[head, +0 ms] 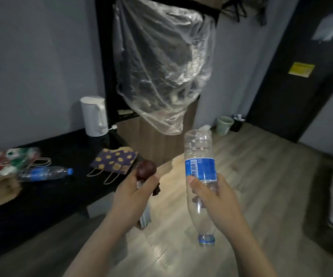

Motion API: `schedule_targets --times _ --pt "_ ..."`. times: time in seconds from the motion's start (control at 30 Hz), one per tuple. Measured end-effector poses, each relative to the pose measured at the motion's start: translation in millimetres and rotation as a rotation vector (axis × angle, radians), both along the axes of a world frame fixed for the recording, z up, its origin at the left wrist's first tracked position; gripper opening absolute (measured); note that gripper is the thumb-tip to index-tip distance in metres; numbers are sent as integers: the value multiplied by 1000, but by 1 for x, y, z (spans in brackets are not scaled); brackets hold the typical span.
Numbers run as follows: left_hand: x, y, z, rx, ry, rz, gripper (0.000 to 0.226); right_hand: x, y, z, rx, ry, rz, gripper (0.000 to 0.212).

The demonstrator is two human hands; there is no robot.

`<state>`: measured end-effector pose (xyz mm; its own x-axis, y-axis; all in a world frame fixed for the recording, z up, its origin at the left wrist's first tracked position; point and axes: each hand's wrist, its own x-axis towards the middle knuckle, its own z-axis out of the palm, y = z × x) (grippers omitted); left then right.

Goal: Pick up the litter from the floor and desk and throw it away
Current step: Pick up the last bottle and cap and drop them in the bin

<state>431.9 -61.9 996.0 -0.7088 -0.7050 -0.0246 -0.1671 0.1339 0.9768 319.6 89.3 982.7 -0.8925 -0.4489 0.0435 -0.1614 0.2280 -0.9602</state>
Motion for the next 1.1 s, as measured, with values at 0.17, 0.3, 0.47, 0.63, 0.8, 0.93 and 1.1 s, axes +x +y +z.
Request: schedule_targets --times 0.17,0.3,0.47,0.63,0.8,0.93,1.1 --pt "-79 15 -8 -46 -29 -112 8 -57 34 -11 -31 -23 -177 39" --pt "-143 5 -18 -45 -15 -226 13 -105 33 -18 -15 -6 -277 47" --pt "-227 -31 -19 29 -16 -340 3 -168 8 -13 -3 42 -366 28" --pt "-314 -70 -7 48 -2 -504 7 -231 -23 -8 5 16 -497 34" --pt "-388 -80 -9 74 -2 -576 30 -295 -33 -15 17 -26 -543 47" --pt "-453 -78 -18 89 -28 -592 28 -356 -25 -25 -1 -30 -609 43" --pt "-547 -62 -25 47 -43 -577 18 -449 -7 -32 -19 -23 -622 34"
